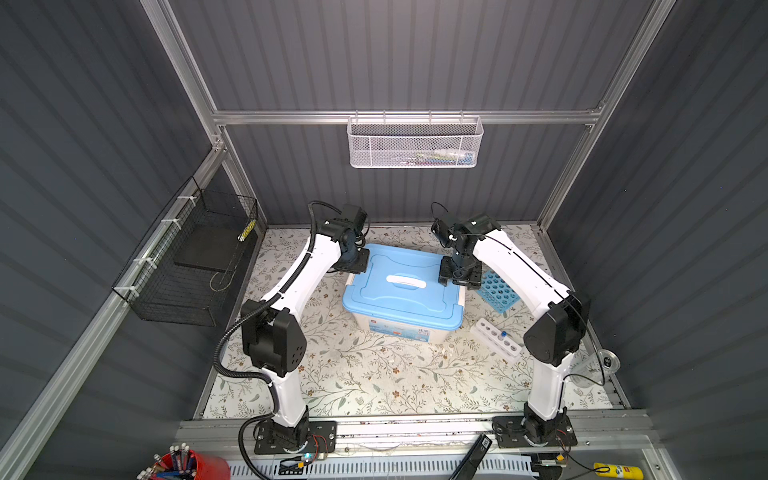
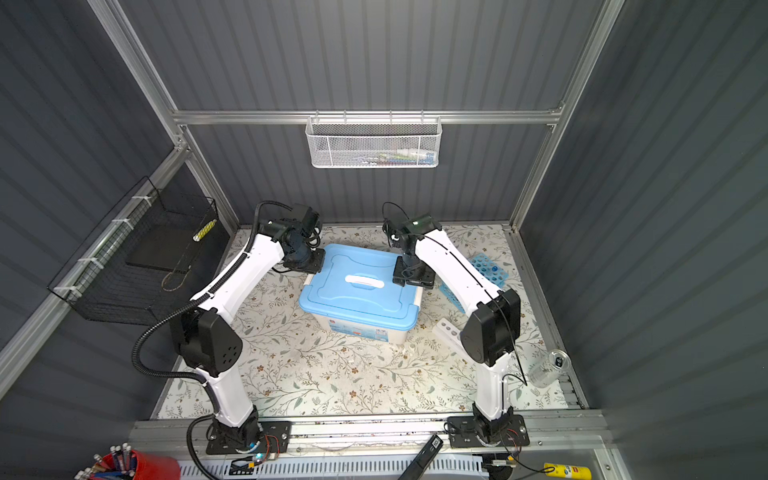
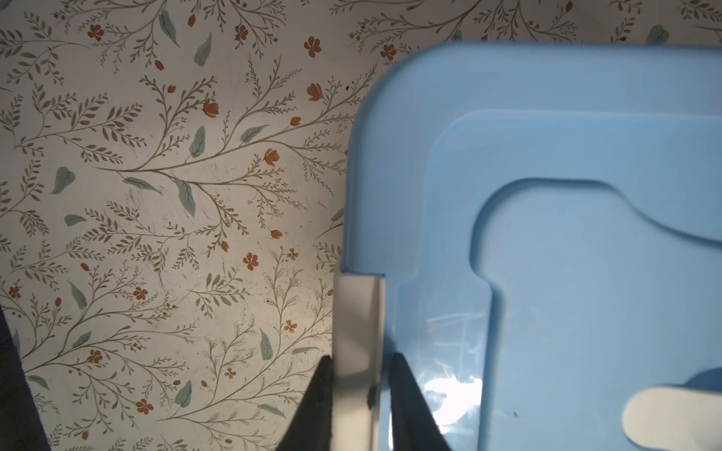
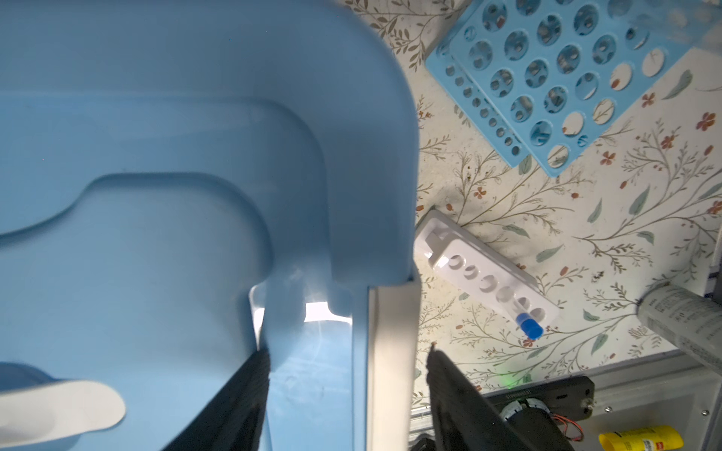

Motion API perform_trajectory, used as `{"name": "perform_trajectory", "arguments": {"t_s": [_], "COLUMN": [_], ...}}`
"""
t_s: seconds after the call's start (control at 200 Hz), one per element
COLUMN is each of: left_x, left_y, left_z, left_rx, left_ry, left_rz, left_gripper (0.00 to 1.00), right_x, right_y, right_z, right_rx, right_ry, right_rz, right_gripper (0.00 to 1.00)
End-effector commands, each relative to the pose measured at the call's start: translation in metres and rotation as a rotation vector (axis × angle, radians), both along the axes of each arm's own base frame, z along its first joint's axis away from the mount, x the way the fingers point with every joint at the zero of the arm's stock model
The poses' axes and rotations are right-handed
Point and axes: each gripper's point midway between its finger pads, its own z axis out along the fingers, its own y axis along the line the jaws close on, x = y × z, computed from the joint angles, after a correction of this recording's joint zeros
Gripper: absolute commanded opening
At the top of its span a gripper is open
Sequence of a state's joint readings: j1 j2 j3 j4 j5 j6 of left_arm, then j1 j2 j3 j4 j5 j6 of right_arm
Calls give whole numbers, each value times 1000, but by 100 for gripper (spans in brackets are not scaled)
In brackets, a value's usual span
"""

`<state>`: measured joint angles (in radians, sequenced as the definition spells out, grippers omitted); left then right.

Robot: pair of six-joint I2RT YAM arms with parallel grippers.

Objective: Organize the chemistry lab equipment

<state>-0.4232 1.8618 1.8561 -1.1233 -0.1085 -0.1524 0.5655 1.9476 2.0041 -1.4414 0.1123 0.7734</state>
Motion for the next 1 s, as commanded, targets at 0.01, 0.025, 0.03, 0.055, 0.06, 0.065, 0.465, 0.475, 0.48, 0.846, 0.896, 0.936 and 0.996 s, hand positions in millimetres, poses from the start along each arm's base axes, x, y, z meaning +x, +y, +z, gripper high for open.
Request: {"name": "perform_trajectory", "arguments": {"t_s": [0.01,0.025,0.03,0.055,0.06,0.065,0.465,0.475,0.48,0.846,0.896,0.936,0.996], "left_x": [-33,-32,-32,-30,-30,-30,-10,-10,-9,11,11,9,15], "left_y": [-38,-38,-39,-39,-39,-39,-23,-22,-22,1,2,4,8], "left_z": [-41,-39,-38,-35,-35,-34,-6,-5,-5,35,42,47,62], "left_rx": [-73,-83,-87,-102,-104,-108,-225,-228,-231,-308,-311,-306,-303], "left_ry": [197,191,188,180,180,178,93,91,89,-34,-57,-72,-148], "left_rz": [-112,-112,-112,-107,-107,-106,-32,-29,-28,32,29,30,35], "left_gripper": [31,33,34,39,40,41,100,100,100,100,100,100,100], "right_x": [20,20,20,20,20,20,25,25,25,23,23,25,28], "right_y": [78,78,78,77,77,76,71,71,71,54,52,51,49], "right_z": [7,7,8,10,9,9,32,33,33,73,79,83,91], "right_rx": [267,268,268,270,270,269,317,320,320,313,309,305,303], "right_ry": [-90,-93,-93,-98,-97,-97,-164,-166,-167,-256,-276,-301,-350], "right_rz": [91,89,89,87,87,86,85,86,86,83,93,103,125], "right_gripper": [69,69,69,69,70,70,73,73,73,76,77,78,79]}}
